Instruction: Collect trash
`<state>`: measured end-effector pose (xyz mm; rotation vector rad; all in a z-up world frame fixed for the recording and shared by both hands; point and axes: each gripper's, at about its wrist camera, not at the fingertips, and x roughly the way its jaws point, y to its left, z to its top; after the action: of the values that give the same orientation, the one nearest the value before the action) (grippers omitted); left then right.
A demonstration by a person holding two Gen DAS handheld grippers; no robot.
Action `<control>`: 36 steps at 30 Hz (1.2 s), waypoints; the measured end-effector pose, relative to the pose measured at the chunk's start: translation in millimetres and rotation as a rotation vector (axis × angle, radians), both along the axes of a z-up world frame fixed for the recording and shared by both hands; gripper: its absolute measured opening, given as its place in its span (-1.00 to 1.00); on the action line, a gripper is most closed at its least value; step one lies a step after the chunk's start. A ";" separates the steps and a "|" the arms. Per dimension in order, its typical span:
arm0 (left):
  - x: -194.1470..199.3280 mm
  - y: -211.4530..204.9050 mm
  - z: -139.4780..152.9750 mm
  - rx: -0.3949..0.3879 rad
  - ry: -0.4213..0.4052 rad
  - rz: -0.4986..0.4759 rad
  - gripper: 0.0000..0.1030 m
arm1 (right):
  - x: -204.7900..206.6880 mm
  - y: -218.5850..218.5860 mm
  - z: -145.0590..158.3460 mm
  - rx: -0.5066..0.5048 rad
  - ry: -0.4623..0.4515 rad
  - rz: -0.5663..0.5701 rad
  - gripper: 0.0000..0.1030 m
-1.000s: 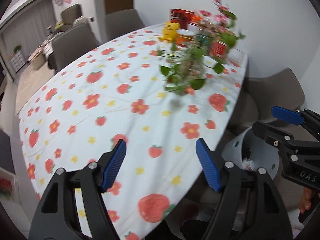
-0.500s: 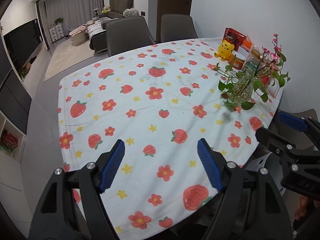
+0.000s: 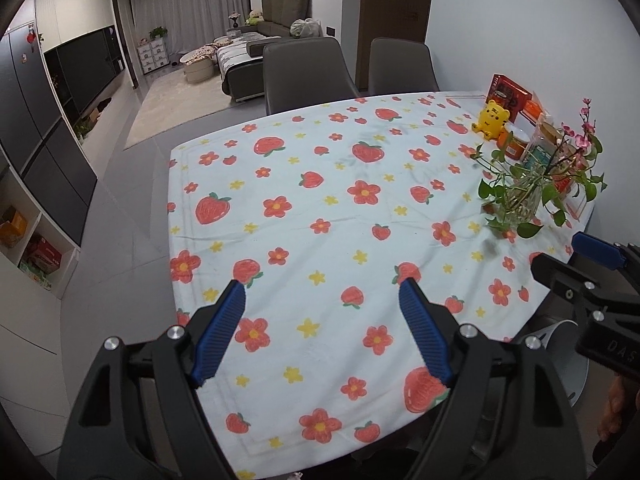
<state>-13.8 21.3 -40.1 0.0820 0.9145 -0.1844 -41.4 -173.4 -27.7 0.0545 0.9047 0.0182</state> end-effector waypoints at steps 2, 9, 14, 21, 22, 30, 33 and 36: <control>-1.4 1.6 1.4 -0.001 0.001 0.008 0.54 | 0.5 2.9 2.6 -0.008 -0.003 0.003 0.46; -5.8 1.4 8.0 0.010 -0.013 0.018 0.57 | -0.3 9.5 6.3 -0.029 -0.003 0.011 0.49; -7.7 0.2 10.9 0.009 -0.015 0.022 0.57 | -2.0 11.2 8.0 -0.029 -0.007 0.017 0.50; -10.6 -0.5 14.2 0.007 -0.010 0.027 0.57 | -2.4 13.6 12.1 -0.026 -0.012 0.030 0.54; -11.8 -1.2 15.3 0.009 -0.013 0.028 0.57 | -1.9 13.3 12.5 -0.024 -0.013 0.031 0.55; -12.1 -0.3 18.4 0.012 -0.019 0.036 0.57 | -0.3 12.4 14.2 -0.019 -0.014 0.047 0.55; -11.2 0.7 19.5 0.011 -0.017 0.039 0.59 | 0.3 11.6 14.6 -0.017 -0.015 0.054 0.55; -10.3 0.9 20.0 0.015 -0.019 0.045 0.61 | 0.6 12.0 15.2 -0.017 -0.018 0.057 0.55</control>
<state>-24.1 22.3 -20.1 0.0770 0.8980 -0.1349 -40.7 -161.5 -12.5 0.0125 0.8881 0.0641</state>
